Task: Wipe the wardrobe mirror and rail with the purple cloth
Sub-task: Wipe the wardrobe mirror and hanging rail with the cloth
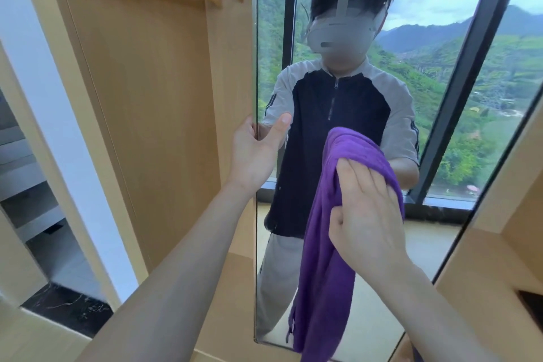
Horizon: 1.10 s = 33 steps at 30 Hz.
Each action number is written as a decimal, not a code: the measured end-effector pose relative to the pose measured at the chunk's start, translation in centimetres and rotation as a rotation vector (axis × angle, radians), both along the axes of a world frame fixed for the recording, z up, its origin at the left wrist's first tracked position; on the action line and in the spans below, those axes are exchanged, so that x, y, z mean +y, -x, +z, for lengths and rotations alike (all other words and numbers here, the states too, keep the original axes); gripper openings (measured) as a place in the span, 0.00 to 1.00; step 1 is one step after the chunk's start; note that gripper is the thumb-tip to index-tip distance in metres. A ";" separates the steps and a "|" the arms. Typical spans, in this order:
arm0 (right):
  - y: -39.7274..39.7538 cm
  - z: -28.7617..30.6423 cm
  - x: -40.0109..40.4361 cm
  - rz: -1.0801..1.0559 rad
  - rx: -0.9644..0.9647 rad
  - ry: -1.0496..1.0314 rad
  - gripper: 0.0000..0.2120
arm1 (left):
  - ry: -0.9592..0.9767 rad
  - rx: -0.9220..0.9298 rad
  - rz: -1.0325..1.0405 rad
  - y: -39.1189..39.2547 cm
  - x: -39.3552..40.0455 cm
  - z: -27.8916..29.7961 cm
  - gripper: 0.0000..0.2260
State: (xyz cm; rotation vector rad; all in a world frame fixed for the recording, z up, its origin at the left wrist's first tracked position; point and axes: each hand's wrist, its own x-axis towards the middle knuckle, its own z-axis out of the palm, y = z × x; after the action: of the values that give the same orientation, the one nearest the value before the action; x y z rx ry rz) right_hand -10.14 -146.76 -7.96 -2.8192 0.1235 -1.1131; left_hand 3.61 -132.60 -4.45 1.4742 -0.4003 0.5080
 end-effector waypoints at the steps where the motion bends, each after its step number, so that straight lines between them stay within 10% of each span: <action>1: 0.0 0.2 0.0 -0.003 -0.012 0.019 0.34 | 0.004 -0.002 -0.001 0.0 0.0 0.0 0.23; 13: 1.4 -4.8 -0.5 0.066 0.125 0.154 0.31 | 0.012 0.019 -0.022 -0.1 0.1 0.0 0.23; 33: -4.0 21.8 -8.9 -0.046 -0.476 0.342 0.33 | -0.167 0.159 -0.169 0.8 1.6 1.8 0.15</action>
State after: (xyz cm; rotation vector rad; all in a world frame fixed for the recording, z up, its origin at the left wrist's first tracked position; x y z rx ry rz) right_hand -6.19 -155.63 13.82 -2.7287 -0.0481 -1.9405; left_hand 2.76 -131.00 -2.70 1.6126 -0.4445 0.2251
